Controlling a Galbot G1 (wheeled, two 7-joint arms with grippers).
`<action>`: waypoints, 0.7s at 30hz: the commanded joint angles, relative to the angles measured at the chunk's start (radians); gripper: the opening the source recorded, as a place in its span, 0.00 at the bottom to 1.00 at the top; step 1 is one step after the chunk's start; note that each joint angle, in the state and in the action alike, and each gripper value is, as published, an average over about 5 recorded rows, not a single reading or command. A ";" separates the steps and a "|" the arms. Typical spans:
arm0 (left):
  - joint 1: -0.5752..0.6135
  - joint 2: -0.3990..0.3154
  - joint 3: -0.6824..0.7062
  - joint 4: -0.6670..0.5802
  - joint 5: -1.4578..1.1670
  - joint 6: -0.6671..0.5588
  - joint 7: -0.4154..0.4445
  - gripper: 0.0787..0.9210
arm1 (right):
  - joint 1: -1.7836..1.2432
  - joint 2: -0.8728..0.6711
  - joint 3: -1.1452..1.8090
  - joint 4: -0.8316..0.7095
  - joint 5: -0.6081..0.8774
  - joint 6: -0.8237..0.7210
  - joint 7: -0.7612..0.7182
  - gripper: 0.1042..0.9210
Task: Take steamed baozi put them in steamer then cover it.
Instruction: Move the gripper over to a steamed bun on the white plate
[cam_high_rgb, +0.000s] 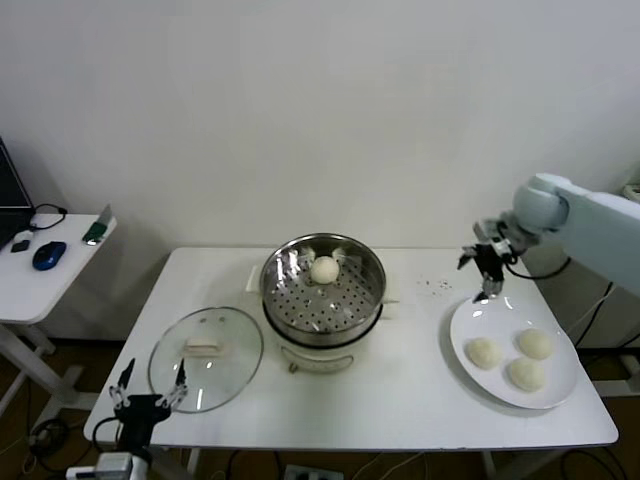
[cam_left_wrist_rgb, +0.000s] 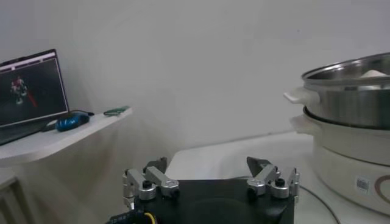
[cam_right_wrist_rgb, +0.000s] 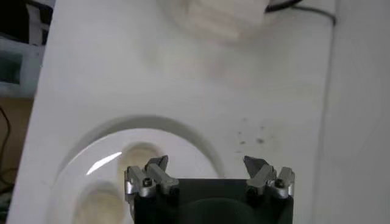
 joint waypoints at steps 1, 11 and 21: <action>-0.001 0.003 0.001 0.002 0.004 0.003 -0.001 0.88 | -0.274 -0.101 0.174 0.004 -0.067 -0.074 0.006 0.88; 0.000 -0.006 0.001 0.012 0.014 0.002 -0.002 0.88 | -0.368 -0.004 0.277 -0.136 -0.140 -0.025 0.003 0.88; 0.001 -0.010 -0.002 0.020 0.018 0.000 -0.003 0.88 | -0.364 0.037 0.273 -0.165 -0.138 -0.015 -0.016 0.88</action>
